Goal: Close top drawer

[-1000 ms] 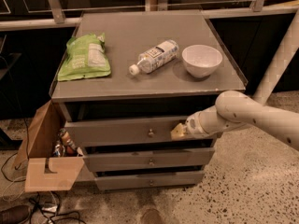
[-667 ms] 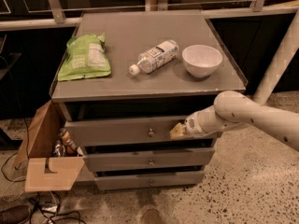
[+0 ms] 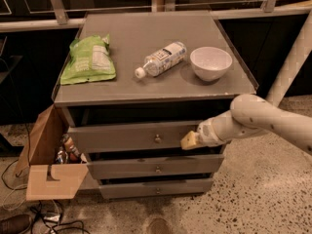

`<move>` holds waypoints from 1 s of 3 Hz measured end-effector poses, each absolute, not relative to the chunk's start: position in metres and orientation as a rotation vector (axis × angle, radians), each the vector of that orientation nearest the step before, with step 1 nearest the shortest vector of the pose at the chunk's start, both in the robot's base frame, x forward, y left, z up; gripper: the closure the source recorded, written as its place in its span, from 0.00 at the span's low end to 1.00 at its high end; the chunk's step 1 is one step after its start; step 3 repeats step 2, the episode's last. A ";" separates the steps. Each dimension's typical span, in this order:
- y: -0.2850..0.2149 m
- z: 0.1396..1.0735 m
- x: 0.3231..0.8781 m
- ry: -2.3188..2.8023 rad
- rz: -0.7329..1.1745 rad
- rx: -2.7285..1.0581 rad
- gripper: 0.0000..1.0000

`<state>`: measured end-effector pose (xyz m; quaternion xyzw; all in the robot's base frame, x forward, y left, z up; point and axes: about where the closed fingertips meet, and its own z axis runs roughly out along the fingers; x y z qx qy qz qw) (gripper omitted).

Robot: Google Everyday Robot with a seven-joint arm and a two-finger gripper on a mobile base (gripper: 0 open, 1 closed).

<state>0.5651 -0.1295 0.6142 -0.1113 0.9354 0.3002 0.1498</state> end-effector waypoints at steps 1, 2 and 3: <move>-0.158 0.652 0.490 2.766 0.943 -0.313 1.00; -0.158 0.657 0.475 2.798 0.967 -0.343 0.81; -0.158 0.657 0.475 2.798 0.967 -0.343 0.81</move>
Offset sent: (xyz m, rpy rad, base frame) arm -0.0661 -0.0249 0.0327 0.0244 0.0886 0.0219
